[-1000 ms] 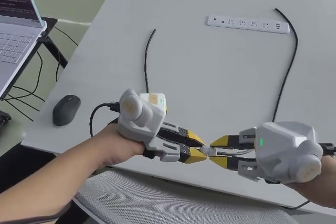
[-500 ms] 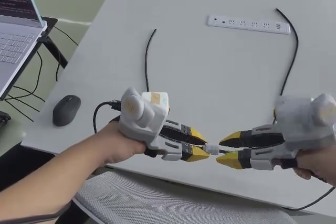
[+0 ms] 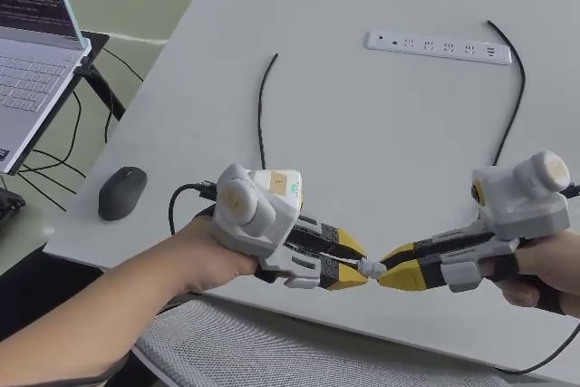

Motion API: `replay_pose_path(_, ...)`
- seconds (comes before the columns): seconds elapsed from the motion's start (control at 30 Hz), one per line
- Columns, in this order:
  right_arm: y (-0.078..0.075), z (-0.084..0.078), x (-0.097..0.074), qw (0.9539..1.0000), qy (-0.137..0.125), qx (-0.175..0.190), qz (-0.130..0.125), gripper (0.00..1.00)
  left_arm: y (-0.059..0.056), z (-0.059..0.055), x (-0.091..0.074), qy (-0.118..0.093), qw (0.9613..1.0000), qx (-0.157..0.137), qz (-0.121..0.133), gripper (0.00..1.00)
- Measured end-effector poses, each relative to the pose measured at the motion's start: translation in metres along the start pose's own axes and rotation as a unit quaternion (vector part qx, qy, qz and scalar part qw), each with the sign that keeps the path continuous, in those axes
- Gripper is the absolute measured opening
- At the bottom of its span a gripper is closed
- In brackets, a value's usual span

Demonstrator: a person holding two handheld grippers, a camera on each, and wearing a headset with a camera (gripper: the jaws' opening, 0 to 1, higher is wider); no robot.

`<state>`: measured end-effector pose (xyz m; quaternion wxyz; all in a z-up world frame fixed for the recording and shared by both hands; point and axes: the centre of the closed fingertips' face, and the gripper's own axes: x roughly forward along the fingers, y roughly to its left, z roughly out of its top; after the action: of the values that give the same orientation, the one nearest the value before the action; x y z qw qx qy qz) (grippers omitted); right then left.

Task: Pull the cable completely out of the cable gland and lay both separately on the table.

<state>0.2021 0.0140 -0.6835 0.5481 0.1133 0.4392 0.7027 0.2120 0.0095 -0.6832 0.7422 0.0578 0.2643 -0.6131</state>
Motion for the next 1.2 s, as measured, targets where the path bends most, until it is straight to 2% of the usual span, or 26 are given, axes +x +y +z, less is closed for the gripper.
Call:
replay_pose_path(0.07, 0.002, 0.002, 0.0, 0.9999, -0.006, 0.01, 0.006, 0.13, 0.0, 0.0, 0.0, 0.002, 1.0, 0.0, 0.0, 0.15)
replay_pose_path(0.17, 0.001, 0.002, 0.001, 0.9999, -0.008, 0.005, 0.007, 0.09, 0.0, -0.001, 0.001, 0.005, 1.0, -0.001, 0.001, 0.15)
replay_pose_path(0.33, 0.003, 0.0, -0.001, 0.9996, -0.007, -0.028, 0.001, 0.08, -0.001, -0.001, 0.002, 0.005, 1.0, -0.007, -0.001, 0.15)
replay_pose_path(0.47, 0.004, 0.001, -0.002, 0.9992, -0.005, -0.039, -0.009, 0.08, -0.001, 0.0, 0.002, 0.003, 0.9999, -0.015, 0.0, 0.15)
replay_pose_path(0.6, 0.003, 0.0, -0.002, 0.9926, 0.011, -0.112, -0.045, 0.08, -0.001, -0.001, 0.002, 0.005, 0.9996, -0.026, -0.002, 0.15)
replay_pose_path(0.63, 0.004, -0.001, -0.001, 0.9881, 0.016, -0.142, -0.055, 0.08, -0.002, -0.001, 0.003, 0.006, 0.9995, -0.03, -0.004, 0.15)
replay_pose_path(0.73, 0.003, -0.003, -0.002, 0.9766, 0.026, -0.197, -0.082, 0.08, -0.003, -0.002, 0.003, 0.006, 0.9992, -0.038, -0.007, 0.15)
replay_pose_path(0.8, 0.002, -0.004, -0.002, 0.9648, 0.034, -0.239, -0.105, 0.08, -0.003, -0.002, 0.004, 0.004, 0.9992, -0.039, -0.006, 0.15)
replay_pose_path(0.83, -0.001, -0.004, -0.003, 0.956, 0.038, -0.265, -0.12, 0.08, -0.003, -0.002, 0.005, 0.003, 0.999, -0.043, -0.006, 0.15)
replay_pose_path(0.9, -0.003, -0.005, -0.003, 0.9468, 0.04, -0.287, -0.14, 0.08, -0.002, -0.002, 0.005, 0.002, 0.9988, -0.048, -0.006, 0.15)
replay_pose_path(0.93, -0.005, -0.004, -0.003, 0.9376, 0.041, -0.308, -0.155, 0.08, -0.002, -0.002, 0.005, 0.002, 0.9987, -0.05, -0.005, 0.15)
replay_pose_path(0.97, -0.005, -0.005, -0.003, 0.9318, 0.042, -0.321, -0.164, 0.08, -0.002, -0.002, 0.005, 0.003, 0.9986, -0.053, -0.005, 0.15)
replay_pose_path(1.0, -0.005, -0.006, -0.002, 0.9207, 0.048, -0.344, -0.178, 0.08, -0.002, -0.003, 0.005, 0.003, 0.9985, -0.055, -0.006, 0.15)
replay_pose_path(1.07, -0.006, -0.006, -0.001, 0.9089, 0.053, -0.364, -0.196, 0.08, -0.002, -0.003, 0.005, 0.004, 0.9983, -0.058, -0.005, 0.15)
replay_pose_path(1.1, -0.006, -0.006, 0.0, 0.8949, 0.061, -0.39, -0.208, 0.08, -0.001, -0.003, 0.004, 0.002, 0.9981, -0.062, -0.005, 0.15)
replay_pose_path(1.13, -0.006, -0.006, 0.0, 0.8901, 0.065, -0.397, -0.214, 0.08, -0.002, -0.004, 0.004, 0.002, 0.9979, -0.065, -0.005, 0.15)
replay_pose_path(1.17, -0.007, -0.006, 0.001, 0.8826, 0.069, -0.408, -0.222, 0.08, -0.002, -0.004, 0.004, 0.002, 0.9978, -0.066, -0.005, 0.15)
replay_pose_path(1.2, -0.008, -0.006, 0.002, 0.8732, 0.074, -0.425, -0.227, 0.08, -0.001, -0.005, 0.004, 0.001, 0.9976, -0.069, -0.004, 0.15)
